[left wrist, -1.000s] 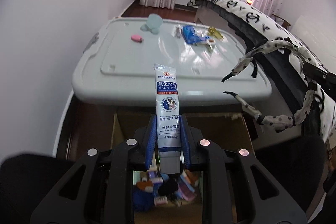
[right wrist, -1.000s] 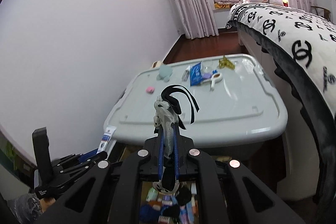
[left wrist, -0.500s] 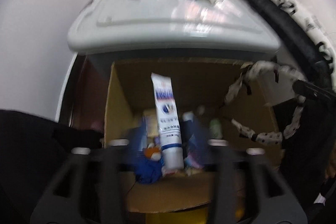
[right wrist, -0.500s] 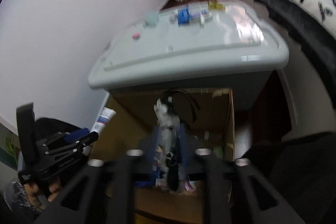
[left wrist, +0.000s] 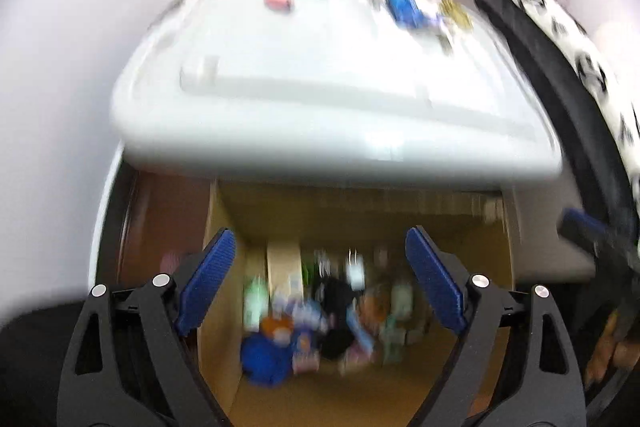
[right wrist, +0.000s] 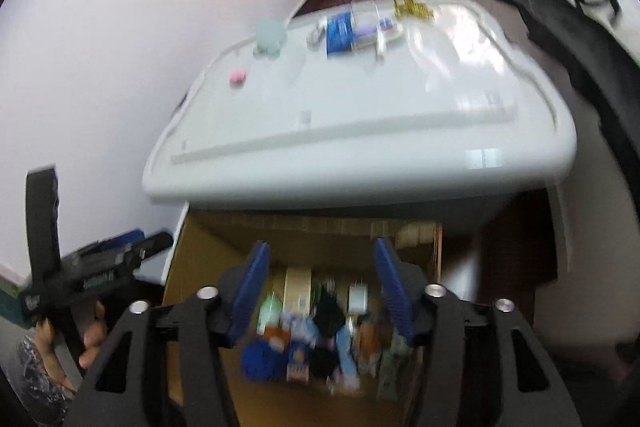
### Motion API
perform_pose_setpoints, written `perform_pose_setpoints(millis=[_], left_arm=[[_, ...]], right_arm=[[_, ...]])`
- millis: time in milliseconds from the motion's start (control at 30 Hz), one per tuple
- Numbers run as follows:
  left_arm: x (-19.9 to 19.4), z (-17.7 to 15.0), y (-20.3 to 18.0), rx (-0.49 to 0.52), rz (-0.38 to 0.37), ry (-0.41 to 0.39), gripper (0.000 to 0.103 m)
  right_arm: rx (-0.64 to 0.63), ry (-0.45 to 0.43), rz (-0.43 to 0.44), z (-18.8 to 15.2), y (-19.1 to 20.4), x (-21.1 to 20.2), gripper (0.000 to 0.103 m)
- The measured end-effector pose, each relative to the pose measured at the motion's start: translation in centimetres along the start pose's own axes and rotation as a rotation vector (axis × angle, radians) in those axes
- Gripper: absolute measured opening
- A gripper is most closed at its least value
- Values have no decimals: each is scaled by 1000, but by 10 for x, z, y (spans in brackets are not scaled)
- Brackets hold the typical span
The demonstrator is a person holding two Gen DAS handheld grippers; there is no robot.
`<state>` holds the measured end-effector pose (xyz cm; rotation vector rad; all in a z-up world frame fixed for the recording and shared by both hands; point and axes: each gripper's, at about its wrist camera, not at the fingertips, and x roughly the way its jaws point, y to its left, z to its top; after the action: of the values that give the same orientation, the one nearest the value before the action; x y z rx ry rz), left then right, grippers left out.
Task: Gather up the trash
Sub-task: 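Grasp the pink nail clipper with the left tool while the right tool grasps the light blue cup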
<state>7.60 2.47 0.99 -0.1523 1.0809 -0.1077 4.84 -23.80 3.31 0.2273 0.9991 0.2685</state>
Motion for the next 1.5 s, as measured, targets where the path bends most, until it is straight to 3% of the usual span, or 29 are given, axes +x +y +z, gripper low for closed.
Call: perform_pose_setpoints(millis=[100,200,367,500,533,633,700,800,1033,1233,1333,1400,1500], left_arm=[[23,71,-1,-44,58,-74,87],[51,124,5,-123,99,-105,87],[111,195,17,-244,188,-122,87],[155,223,18,-271,287,-89,87],[167,225,20,-284,297,-71,87],[180,224,6,-192,421,-112,86],[179,220,5,-177,386,-139,76],[174,216,4,-163,333,-164,34],[160,193,3,-132,272,-154,34],[104,157,16,-132,211,-114,34],[56,137,23,-75,185,-120,34],[23,119,26,-24,181,-139,34],[-2,109,26,26,187,-184,34]], right_arm=[[-12,-73,-1,34,-1,6,63],[11,-120,12,48,-8,17,64],[149,-22,100,49,-30,45,64],[73,-30,71,54,-22,45,64],[62,-34,72,54,-21,44,65],[86,-14,112,53,-22,46,65],[114,8,146,52,-23,50,65],[105,23,151,53,-17,55,65],[57,23,114,49,-2,62,65],[74,-18,111,67,3,65,65],[43,-40,153,109,20,75,65],[-15,-82,167,144,38,86,83],[-49,-101,174,210,69,139,88]])
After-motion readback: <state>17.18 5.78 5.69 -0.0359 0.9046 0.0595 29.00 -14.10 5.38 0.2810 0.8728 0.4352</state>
